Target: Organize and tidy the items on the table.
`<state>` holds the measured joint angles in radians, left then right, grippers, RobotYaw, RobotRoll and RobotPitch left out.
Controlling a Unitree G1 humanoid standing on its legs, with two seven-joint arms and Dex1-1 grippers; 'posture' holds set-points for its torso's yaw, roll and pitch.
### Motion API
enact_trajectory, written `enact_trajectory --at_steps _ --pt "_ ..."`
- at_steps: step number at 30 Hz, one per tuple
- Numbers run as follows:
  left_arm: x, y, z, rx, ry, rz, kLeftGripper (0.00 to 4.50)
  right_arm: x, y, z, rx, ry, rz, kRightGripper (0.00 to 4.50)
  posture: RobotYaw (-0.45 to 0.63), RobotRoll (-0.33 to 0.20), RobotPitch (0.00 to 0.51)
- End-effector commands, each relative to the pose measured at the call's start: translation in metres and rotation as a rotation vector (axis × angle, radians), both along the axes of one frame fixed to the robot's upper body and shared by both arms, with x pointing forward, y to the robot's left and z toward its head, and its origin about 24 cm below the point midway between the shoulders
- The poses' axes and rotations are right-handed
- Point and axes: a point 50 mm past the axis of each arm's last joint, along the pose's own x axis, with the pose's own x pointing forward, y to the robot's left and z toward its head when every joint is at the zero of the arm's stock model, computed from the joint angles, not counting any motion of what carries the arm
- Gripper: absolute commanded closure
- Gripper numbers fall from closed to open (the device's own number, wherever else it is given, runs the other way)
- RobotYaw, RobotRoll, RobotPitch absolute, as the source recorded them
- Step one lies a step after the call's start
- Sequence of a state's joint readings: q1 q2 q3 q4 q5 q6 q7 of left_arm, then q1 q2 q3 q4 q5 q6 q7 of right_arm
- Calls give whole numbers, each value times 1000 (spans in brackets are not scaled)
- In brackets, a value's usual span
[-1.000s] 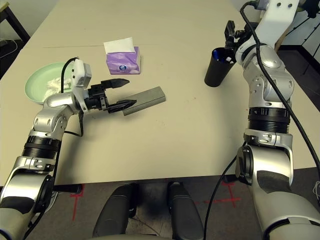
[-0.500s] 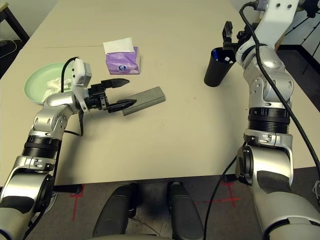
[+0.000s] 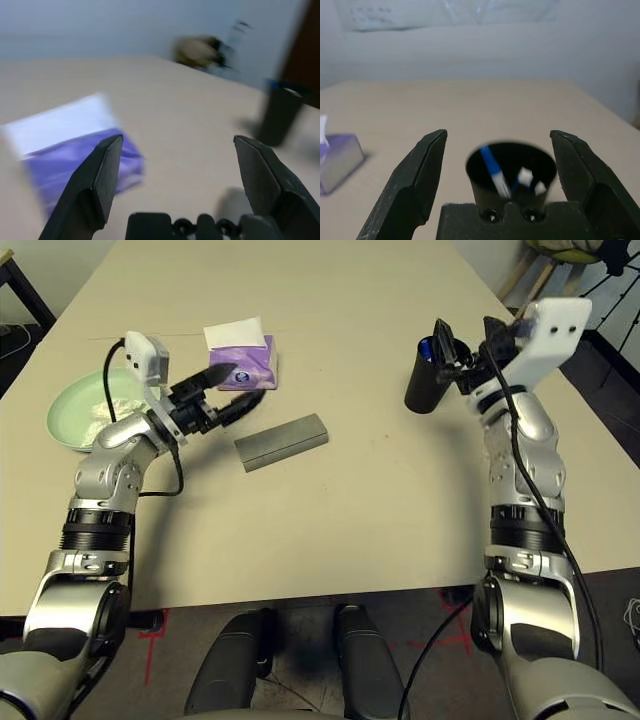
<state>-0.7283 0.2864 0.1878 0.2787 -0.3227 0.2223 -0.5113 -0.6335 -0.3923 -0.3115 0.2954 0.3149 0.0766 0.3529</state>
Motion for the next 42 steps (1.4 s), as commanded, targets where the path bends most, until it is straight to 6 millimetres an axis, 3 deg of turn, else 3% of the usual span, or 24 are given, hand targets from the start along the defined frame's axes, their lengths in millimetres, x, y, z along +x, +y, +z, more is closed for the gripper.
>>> enact_trajectory --at_steps 1,9,14,18,22,27,32,37,42 --pt "-3 22 -14 -12 27 241 0 -6 4 -18 -60 56 34 39 110 0 133" --pt "-28 69 -37 -111 74 537 0 -22 4 -49 -13 142 4 39 118 0 124" --pt "-46 97 -39 -21 51 585 0 -31 2 -58 -15 151 -13 39 125 0 125" --pt "-48 113 -42 72 59 603 0 -31 -9 -53 12 126 -34 39 130 0 124" --pt "-48 114 -54 114 46 552 0 -30 -25 -50 -22 82 -139 39 128 0 120" --pt "-49 111 -65 116 25 514 0 -26 -17 -53 -10 101 -146 39 124 0 122" --pt "-45 105 -63 78 13 476 0 -24 -15 -54 31 98 -177 39 115 0 119" --pt "-43 118 -61 43 34 602 0 -26 -17 -57 55 93 -212 39 104 0 110" --pt "-41 114 -61 50 38 614 0 -25 -13 -57 -8 98 -182 39 101 0 113"
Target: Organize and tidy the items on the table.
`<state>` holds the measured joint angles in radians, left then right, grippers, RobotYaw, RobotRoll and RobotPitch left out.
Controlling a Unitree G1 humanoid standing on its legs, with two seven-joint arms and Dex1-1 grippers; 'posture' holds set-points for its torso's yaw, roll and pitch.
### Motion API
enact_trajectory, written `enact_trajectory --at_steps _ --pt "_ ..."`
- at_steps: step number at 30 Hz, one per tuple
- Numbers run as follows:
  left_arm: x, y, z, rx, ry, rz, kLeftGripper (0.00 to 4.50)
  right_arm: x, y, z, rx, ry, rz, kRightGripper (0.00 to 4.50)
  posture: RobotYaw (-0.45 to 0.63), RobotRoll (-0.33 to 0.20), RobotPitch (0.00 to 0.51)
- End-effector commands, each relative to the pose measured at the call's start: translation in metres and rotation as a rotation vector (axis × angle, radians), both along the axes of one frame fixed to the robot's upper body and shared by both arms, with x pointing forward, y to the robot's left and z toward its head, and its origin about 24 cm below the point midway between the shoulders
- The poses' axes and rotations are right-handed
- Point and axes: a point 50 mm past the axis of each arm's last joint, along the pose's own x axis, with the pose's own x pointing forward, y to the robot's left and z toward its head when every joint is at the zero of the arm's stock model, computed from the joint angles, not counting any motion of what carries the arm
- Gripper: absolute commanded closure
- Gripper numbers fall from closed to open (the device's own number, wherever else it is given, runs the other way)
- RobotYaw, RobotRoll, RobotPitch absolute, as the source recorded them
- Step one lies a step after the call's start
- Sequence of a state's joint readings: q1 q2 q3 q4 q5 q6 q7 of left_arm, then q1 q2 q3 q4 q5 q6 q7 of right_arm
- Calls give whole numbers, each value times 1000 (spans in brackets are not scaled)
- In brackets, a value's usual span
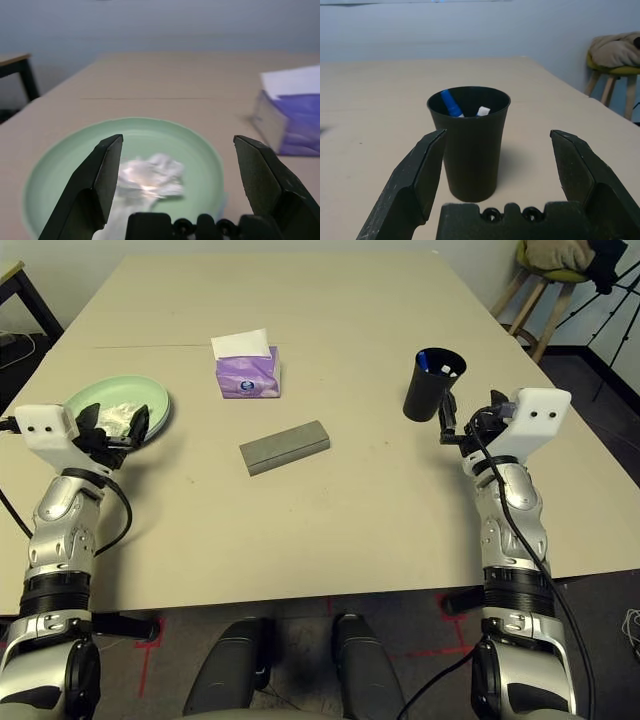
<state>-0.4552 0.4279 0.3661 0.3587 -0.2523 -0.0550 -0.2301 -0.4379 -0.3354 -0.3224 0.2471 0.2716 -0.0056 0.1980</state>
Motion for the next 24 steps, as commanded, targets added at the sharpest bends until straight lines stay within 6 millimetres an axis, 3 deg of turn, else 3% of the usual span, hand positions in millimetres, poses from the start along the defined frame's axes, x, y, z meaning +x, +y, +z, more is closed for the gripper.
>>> enact_trajectory --at_steps 1,8,24 --pt "-1 -4 -8 15 41 -21 0 -1 0 -5 -43 21 23 39 100 0 113" --pt "-5 -5 -14 51 85 -88 0 -3 1 -6 -29 19 63 39 95 0 113" --pt "-12 -5 -26 29 121 -64 0 -1 4 -7 3 27 39 39 105 0 117"
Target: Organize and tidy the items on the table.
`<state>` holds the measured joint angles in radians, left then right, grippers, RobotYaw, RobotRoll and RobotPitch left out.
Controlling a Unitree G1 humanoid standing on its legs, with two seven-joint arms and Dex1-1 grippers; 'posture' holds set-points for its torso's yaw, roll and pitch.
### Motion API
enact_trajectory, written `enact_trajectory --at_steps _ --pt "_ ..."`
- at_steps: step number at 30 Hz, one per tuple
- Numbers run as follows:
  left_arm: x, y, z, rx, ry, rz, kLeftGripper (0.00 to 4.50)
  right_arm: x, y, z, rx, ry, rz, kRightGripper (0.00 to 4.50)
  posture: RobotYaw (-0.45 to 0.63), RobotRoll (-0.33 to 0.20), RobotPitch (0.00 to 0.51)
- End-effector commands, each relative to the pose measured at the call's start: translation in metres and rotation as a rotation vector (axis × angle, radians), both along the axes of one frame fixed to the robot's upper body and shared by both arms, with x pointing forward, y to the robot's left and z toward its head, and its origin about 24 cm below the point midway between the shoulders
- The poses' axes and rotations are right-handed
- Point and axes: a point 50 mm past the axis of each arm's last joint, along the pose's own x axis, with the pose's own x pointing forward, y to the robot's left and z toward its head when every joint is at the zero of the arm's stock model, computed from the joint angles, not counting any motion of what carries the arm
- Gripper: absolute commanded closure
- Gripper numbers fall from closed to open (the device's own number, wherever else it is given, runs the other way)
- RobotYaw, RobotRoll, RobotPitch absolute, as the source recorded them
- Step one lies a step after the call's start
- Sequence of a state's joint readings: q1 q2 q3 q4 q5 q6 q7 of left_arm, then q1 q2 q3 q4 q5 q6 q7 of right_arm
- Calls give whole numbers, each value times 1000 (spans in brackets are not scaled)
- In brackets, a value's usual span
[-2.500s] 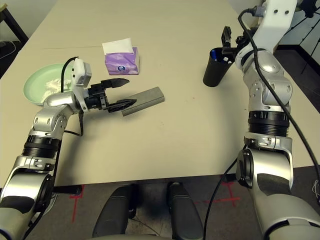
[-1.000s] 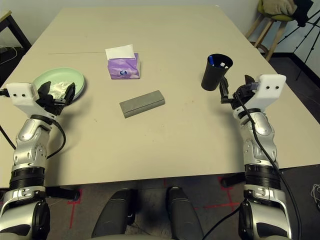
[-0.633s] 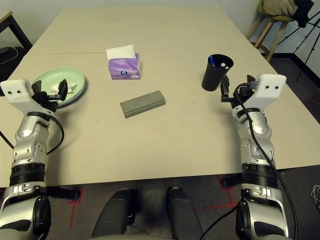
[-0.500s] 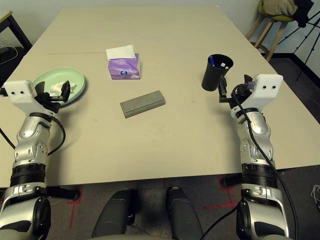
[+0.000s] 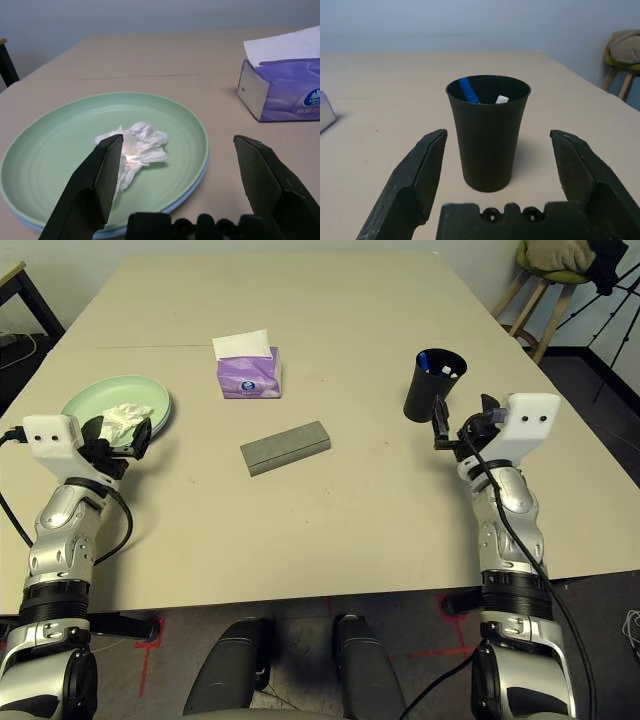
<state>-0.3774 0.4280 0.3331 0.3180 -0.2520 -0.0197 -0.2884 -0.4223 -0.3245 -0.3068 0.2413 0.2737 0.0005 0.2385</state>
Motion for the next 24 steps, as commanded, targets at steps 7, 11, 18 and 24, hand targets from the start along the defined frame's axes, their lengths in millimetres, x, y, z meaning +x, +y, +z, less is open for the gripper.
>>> enact_trajectory --at_steps 7,11,18,24 --pt "-2 4 -7 -19 20 56 0 0 -6 6 7 -19 -29 39 86 0 107" --pt "1 1 -7 -33 12 53 0 1 -6 9 1 -26 -29 39 80 0 105" --pt "7 -1 -6 -35 11 71 0 3 -2 9 -3 -29 -17 39 77 0 103" --pt "6 2 -7 -30 12 126 0 3 0 8 -2 -28 -22 39 80 0 103"
